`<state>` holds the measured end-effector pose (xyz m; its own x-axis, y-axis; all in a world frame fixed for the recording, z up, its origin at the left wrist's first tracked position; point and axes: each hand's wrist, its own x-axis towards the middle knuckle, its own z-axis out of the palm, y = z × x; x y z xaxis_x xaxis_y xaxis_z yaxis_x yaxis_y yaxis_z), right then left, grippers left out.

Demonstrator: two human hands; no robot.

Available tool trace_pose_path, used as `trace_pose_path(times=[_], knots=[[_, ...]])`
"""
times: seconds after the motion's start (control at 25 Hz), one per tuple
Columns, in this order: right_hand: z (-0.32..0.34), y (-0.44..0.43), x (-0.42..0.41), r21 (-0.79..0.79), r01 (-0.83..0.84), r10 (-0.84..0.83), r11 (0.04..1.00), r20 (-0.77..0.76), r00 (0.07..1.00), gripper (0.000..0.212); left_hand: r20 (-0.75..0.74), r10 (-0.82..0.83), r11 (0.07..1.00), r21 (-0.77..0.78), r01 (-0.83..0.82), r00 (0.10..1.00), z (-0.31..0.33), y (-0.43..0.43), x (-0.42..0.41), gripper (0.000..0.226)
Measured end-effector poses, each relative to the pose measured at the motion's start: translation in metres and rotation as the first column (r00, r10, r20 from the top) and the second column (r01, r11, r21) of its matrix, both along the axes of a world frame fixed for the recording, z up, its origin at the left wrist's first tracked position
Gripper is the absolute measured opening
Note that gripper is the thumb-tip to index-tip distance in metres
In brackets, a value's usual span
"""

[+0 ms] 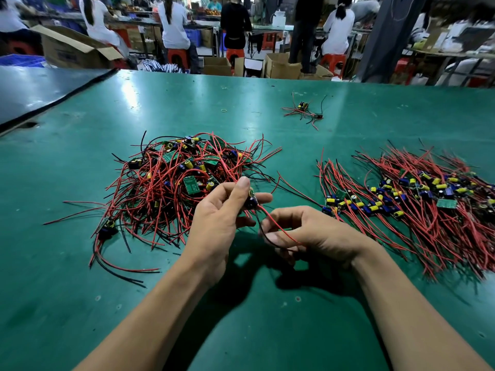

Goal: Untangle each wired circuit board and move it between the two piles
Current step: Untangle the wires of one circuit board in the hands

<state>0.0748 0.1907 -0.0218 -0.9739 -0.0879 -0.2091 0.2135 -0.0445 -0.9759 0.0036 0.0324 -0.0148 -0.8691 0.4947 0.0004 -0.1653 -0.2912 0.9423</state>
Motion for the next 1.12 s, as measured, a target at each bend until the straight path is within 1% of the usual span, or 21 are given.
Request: trace_pose_path(times=[0.08,0.16,0.2,0.28,0.32,0.36,0.44,0.52,0.6,0.68,0.76,0.84,0.88,0.96,1.04,1.12], knots=[[0.002,-0.007,-0.003,0.04,-0.028,0.031,0.999,-0.075,0.997,0.017,0.014,0.02,1.0,0.016,-0.02,1.0,0.0,0.0,0.0,0.028],[0.001,-0.016,-0.006,0.0,0.007,-0.007,1.0,-0.15,0.989,0.019,0.02,0.043,0.998,0.043,-0.043,0.999,0.0,0.0,-0.002,0.032],[0.002,-0.02,-0.009,-0.05,0.05,-0.058,0.997,-0.183,0.981,0.021,0.015,0.049,0.998,0.046,-0.05,0.999,0.001,0.0,-0.003,0.033],[0.004,-0.026,-0.014,-0.13,0.182,-0.208,0.975,-0.227,0.951,0.038,0.014,0.055,0.997,0.055,-0.055,0.998,0.001,0.0,-0.004,0.034],[0.004,-0.027,-0.016,-0.142,0.268,-0.296,0.953,-0.242,0.924,0.047,0.025,0.058,0.996,0.062,-0.06,0.998,0.001,-0.001,-0.004,0.036],[0.005,-0.028,-0.018,-0.148,0.345,-0.374,0.927,-0.261,0.89,0.05,0.031,0.062,0.996,0.062,-0.064,0.998,0.001,-0.001,-0.004,0.039],[0.006,-0.026,-0.02,-0.2,0.431,-0.472,0.88,-0.267,0.84,0.043,0.009,0.055,0.997,0.058,-0.056,0.998,-0.001,-0.002,-0.003,0.044],[0.009,-0.024,-0.019,-0.295,0.439,-0.506,0.849,-0.212,0.836,0.036,-0.005,0.017,0.995,0.098,-0.016,1.0,-0.002,-0.002,-0.002,0.044],[0.013,-0.019,-0.017,-0.395,0.436,-0.514,0.809,-0.114,0.85,0.03,0.017,-0.051,0.986,0.161,0.048,0.999,-0.002,-0.001,-0.001,0.033],[0.015,-0.015,-0.016,-0.465,0.418,-0.489,0.781,-0.038,0.871,0.025,0.049,-0.157,0.968,0.207,0.144,0.986,-0.001,-0.003,0.0,0.023],[0.014,-0.012,-0.014,-0.474,0.376,-0.436,0.796,-0.017,0.9,0.021,0.11,-0.261,0.945,0.234,0.23,0.959,-0.001,-0.003,0.0,0.018],[0.013,-0.013,-0.011,-0.468,0.331,-0.385,0.819,-0.023,0.922,0.021,0.181,-0.331,0.931,0.223,0.289,0.926,0.0,-0.001,0.001,0.014],[0.013,-0.015,-0.01,-0.466,0.307,-0.365,0.83,-0.038,0.93,0.021,0.204,-0.35,0.93,0.198,0.311,0.914,0.001,0.001,0.001,0.014],[0.014,-0.018,-0.007,-0.476,0.245,-0.321,0.844,-0.084,0.943,0.022,0.205,-0.374,0.926,0.131,0.354,0.904,0.001,0.003,0.003,0.028],[0.014,-0.019,-0.007,-0.456,0.238,-0.314,0.858,-0.099,0.944,0.021,0.191,-0.407,0.913,0.102,0.394,0.893,0.001,0.003,0.004,0.038],[0.012,-0.016,-0.009,-0.395,0.274,-0.337,0.877,-0.097,0.937,0.019,0.186,-0.429,0.903,0.113,0.414,0.884,0.0,0.002,0.005,0.033]])
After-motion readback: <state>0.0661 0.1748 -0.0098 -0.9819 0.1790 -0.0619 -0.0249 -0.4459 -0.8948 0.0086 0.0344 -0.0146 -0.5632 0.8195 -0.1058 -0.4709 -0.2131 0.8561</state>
